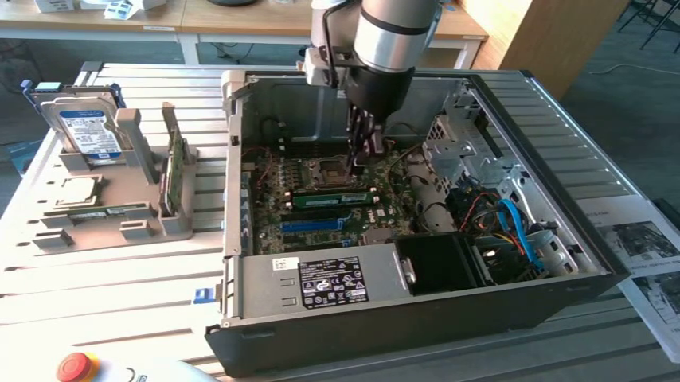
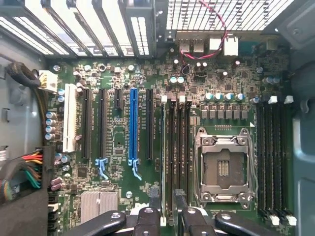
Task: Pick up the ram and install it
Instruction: 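Insert the ram into the slot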
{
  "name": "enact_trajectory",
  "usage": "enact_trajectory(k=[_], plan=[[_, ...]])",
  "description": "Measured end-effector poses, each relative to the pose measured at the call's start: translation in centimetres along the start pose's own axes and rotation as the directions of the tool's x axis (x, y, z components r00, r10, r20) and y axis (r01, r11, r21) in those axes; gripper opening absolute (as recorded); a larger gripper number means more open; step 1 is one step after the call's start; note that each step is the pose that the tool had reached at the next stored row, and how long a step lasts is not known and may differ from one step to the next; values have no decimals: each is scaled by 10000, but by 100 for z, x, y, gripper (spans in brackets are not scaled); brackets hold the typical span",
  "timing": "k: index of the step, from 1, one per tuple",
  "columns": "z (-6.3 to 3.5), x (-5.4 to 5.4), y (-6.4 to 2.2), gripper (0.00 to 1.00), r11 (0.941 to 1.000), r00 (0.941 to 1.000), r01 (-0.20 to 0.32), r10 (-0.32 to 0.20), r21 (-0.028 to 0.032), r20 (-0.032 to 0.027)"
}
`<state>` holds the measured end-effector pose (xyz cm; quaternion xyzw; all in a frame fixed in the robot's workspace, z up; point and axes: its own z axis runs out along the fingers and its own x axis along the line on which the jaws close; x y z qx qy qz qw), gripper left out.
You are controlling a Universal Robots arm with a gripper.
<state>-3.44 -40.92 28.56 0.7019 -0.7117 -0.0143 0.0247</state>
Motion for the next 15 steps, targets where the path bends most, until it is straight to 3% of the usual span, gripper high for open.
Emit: enact_trajectory(k=[15], plan=[[-294, 4, 1, 25, 10000, 10000, -3, 3, 1, -61]])
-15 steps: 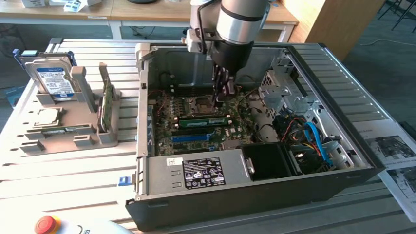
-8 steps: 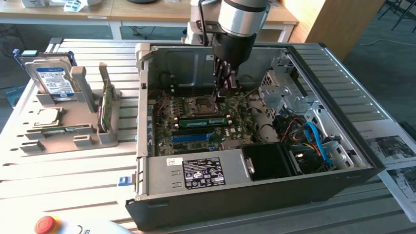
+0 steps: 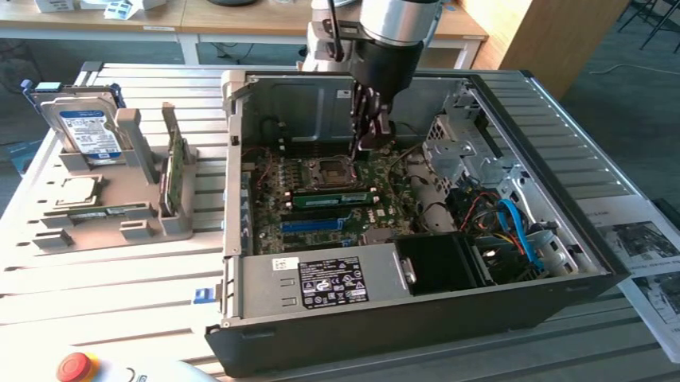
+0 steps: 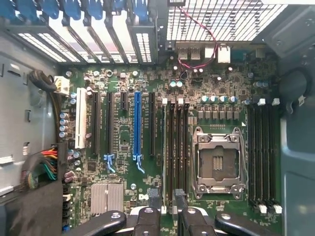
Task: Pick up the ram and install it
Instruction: 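Insert the ram into the slot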
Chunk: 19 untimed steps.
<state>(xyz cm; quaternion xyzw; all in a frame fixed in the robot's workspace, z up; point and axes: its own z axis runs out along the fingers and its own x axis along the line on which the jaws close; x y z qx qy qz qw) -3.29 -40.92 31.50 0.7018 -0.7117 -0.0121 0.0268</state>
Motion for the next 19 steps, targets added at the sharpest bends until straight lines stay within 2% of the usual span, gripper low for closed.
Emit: enact_trajectory(k=[19], plan=[[-298, 6, 9, 25, 10000, 10000, -6, 6, 1, -98]])
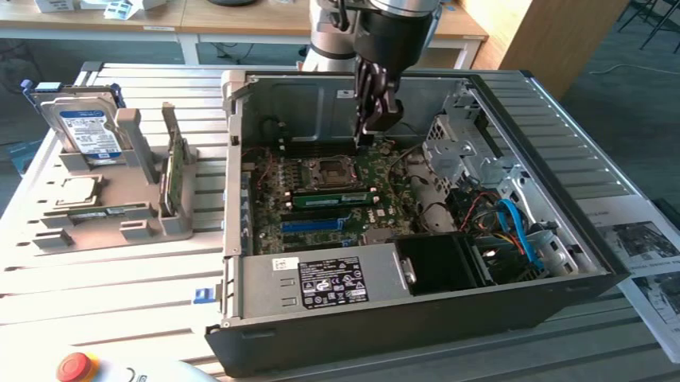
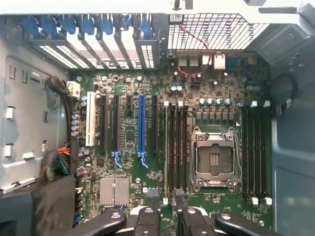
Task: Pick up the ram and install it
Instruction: 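Insert the ram into the slot, then press down the ram until it locks into place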
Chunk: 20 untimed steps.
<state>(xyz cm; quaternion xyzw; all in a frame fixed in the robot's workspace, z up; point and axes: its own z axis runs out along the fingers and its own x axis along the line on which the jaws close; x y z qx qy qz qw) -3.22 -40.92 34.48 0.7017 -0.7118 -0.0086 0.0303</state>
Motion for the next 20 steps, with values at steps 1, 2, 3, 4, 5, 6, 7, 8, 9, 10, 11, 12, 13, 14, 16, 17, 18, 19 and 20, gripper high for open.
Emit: enact_trajectory(k=[1, 2, 3, 4, 5, 6, 7, 8, 9, 10, 11, 12, 13, 14, 16, 17, 18, 19, 20], plan=[[-16, 0, 1, 25, 10000, 10000, 0, 0, 1, -4], [-26, 1, 1, 25, 10000, 10000, 0, 0, 0, -9], [-28, 1, 1, 25, 10000, 10000, 1, -1, 1, -9], [-28, 1, 1, 25, 10000, 10000, 1, -1, 1, -9], [-28, 1, 1, 25, 10000, 10000, 0, 0, 1, -9], [-28, 1, 1, 25, 10000, 10000, 0, 0, 1, -9], [-29, 1, 1, 25, 10000, 10000, 0, 0, 1, -10], [-29, 1, 1, 25, 10000, 10000, 0, 0, 0, -10], [-29, 1, 1, 25, 10000, 10000, 0, 0, 0, -10], [-29, 1, 1, 25, 10000, 10000, 0, 0, 1, -10], [-29, 1, 1, 25, 10000, 10000, 0, 0, 0, -10], [-29, 1, 1, 25, 10000, 10000, 0, 0, 1, -11], [-29, 1, 1, 25, 10000, 10000, 0, 0, 0, -11], [-29, 1, 1, 25, 10000, 10000, 0, 0, 1, -10], [-29, 1, 1, 25, 10000, 10000, 0, 0, 1, -11], [-29, 1, 1, 25, 10000, 10000, 0, 0, 0, -10], [-29, 1, 1, 25, 10000, 10000, 0, 0, 0, -11], [-29, 1, 1, 25, 10000, 10000, 0, 0, 0, -10], [-29, 1, 1, 25, 10000, 10000, 0, 0, 0, -11]])
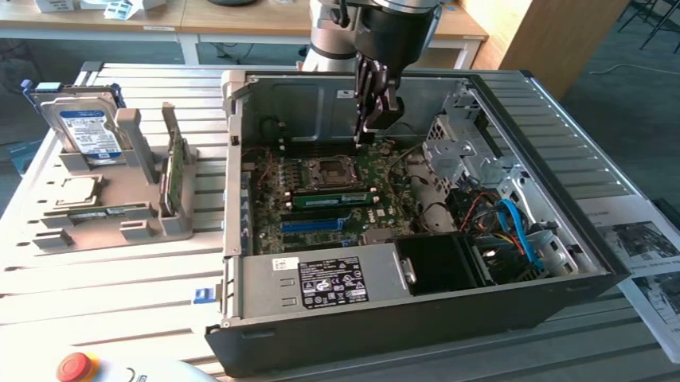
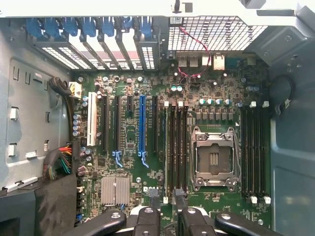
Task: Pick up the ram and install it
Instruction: 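Press down the ram until it locks into place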
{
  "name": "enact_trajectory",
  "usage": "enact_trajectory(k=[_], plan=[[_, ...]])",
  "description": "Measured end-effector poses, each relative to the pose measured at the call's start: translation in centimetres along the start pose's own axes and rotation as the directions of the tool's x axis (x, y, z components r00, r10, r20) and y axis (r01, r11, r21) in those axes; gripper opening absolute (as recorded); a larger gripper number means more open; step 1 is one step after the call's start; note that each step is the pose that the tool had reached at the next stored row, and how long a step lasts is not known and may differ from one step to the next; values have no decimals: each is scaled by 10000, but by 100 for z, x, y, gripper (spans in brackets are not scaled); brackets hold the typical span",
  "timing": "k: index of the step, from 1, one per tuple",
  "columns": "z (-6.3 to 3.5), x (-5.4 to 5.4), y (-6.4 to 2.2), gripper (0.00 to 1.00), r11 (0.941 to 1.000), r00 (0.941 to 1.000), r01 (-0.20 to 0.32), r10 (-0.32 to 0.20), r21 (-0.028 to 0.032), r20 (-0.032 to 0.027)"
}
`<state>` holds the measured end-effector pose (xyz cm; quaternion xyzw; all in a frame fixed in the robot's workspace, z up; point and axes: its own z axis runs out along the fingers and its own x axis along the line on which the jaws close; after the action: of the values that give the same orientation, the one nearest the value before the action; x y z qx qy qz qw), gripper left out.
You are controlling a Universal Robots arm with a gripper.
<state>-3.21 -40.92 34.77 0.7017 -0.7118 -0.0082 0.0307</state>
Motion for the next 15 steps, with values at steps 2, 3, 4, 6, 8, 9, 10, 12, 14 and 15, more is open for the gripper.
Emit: enact_trajectory(k=[2, 3, 4, 6, 8, 9, 10, 12, 14, 15], plan=[[0, 0, 0, 25, 10000, 10000, 0, 0, 0, 0], [0, 0, 0, 23, 10000, 10000, 0, 0, 0, 1], [0, 0, 0, 23, 10000, 10000, 0, 0, 0, 0], [0, 0, 0, 16, 10000, 10000, 0, 0, 0, 0], [0, 0, 0, 10, 10000, 10000, 0, 0, 0, 1], [0, 0, 0, 10, 10000, 10000, 0, 0, 0, 0], [0, 0, 0, 10, 10000, 10000, -1, 1, 0, 0], [0, 0, 0, 10, 10000, 10000, 0, 0, 0, 1], [0, 0, 0, 10, 10000, 10000, 0, 0, 0, 0], [0, 0, 0, 10, 10000, 10000, 0, 0, 0, 1]])
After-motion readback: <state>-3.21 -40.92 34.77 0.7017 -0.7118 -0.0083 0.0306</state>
